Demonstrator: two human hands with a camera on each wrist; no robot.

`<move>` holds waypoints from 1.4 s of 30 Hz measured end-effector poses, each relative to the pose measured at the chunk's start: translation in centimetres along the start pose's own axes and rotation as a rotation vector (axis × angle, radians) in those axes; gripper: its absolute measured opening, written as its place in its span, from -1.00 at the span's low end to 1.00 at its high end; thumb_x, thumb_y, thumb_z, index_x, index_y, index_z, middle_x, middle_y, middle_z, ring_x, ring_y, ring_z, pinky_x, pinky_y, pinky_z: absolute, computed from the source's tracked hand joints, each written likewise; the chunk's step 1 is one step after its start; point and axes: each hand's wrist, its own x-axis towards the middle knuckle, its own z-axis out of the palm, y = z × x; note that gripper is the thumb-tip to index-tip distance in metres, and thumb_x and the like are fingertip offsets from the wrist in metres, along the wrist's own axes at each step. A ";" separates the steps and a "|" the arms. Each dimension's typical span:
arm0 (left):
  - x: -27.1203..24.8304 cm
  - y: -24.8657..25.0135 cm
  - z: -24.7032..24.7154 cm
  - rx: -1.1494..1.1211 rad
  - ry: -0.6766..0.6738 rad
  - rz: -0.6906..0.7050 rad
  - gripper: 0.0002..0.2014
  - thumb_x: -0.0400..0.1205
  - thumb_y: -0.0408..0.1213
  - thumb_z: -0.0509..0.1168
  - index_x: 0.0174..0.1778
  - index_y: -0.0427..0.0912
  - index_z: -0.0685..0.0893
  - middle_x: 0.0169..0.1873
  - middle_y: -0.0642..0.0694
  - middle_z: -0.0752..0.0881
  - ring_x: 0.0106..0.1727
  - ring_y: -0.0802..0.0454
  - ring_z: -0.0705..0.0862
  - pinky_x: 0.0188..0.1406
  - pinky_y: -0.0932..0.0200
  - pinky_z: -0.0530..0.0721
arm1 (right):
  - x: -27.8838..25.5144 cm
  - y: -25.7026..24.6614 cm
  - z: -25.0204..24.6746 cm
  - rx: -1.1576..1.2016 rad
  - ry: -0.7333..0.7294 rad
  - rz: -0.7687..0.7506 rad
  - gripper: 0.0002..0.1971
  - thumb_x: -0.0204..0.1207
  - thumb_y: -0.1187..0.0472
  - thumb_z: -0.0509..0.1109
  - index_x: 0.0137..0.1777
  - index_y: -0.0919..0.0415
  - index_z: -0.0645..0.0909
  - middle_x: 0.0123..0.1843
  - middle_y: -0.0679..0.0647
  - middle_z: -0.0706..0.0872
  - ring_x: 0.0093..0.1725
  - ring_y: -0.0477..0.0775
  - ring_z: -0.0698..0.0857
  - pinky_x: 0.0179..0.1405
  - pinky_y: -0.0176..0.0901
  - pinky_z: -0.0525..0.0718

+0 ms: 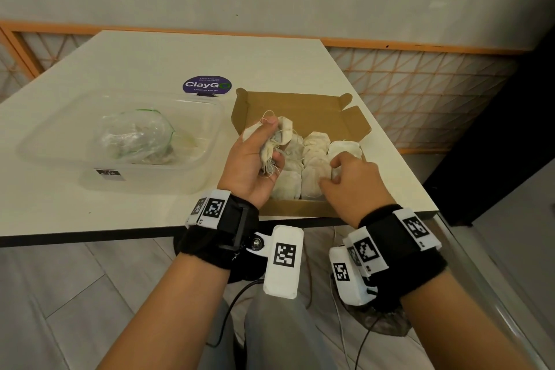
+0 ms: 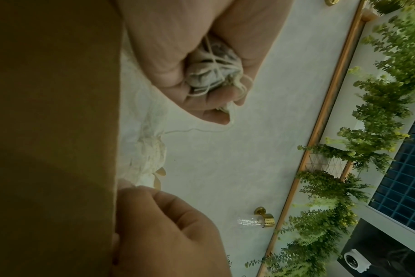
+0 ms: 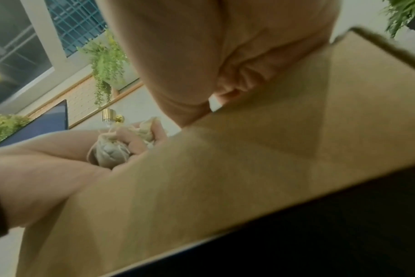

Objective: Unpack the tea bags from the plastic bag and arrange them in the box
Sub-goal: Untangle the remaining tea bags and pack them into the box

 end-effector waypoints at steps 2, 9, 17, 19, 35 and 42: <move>0.0 0.0 0.0 0.007 -0.006 0.001 -0.94 0.63 -0.31 0.30 -0.13 -0.08 0.65 -0.20 -0.01 0.71 -0.27 0.15 0.59 -0.65 0.44 0.51 | 0.1 -0.2 0.4 0.035 0.002 0.009 -0.64 0.50 0.16 0.35 0.29 0.18 0.49 0.03 0.18 0.69 0.13 0.15 0.57 0.00 -0.16 0.48; 0.1 0.0 0.0 0.016 -0.023 0.011 -0.94 0.63 -0.30 0.30 -0.13 -0.06 0.65 -0.19 0.01 0.70 -0.24 0.15 0.60 -0.64 0.46 0.51 | 0.6 0.2 1.2 0.220 0.160 0.008 -0.81 0.46 0.39 0.30 -0.01 0.11 0.56 -0.25 0.12 0.74 -0.04 0.15 0.66 -0.10 -0.17 0.59; 0.1 0.0 0.0 0.005 -0.025 0.006 -0.93 0.63 -0.30 0.30 -0.14 -0.08 0.66 -0.20 -0.01 0.71 -0.29 0.15 0.62 -0.64 0.45 0.52 | 1.1 -0.1 -1.9 0.478 0.162 0.014 -0.87 0.48 0.29 0.35 -0.17 0.01 0.61 -0.25 -0.02 0.67 -0.20 0.04 0.68 -0.16 -0.22 0.68; 0.1 0.0 0.0 0.011 -0.031 0.012 -0.93 0.64 -0.30 0.30 -0.13 -0.08 0.65 -0.20 -0.02 0.71 -0.34 0.16 0.64 -0.64 0.45 0.52 | 1.2 -0.9 -3.6 0.366 0.051 -0.082 -0.78 0.52 0.34 0.25 -0.17 0.01 0.65 -0.21 0.08 0.73 -0.21 0.11 0.70 -0.15 -0.07 0.70; 0.3 0.1 0.1 -0.007 -0.027 -0.060 -0.87 0.68 -0.18 0.24 -0.11 -0.09 0.66 -0.21 -0.03 0.71 -0.23 0.11 0.63 -0.64 0.45 0.52 | 3.1 -3.9 -5.8 0.315 -0.428 -0.192 -0.87 0.61 0.28 0.26 0.04 0.28 0.62 -0.20 0.08 0.70 -0.26 -0.06 0.68 -0.22 -0.32 0.70; 0.5 0.0 -0.1 0.048 -0.063 -0.065 -0.88 0.68 -0.15 0.23 -0.04 -0.04 0.66 -0.17 -0.04 0.69 -0.29 0.17 0.63 -0.63 0.44 0.54 | 4.5 -5.4 -5.4 0.525 -0.352 -0.114 -0.87 0.42 0.23 0.51 -0.21 0.22 0.61 -0.31 0.10 0.72 -0.33 -0.04 0.69 -0.29 -0.27 0.71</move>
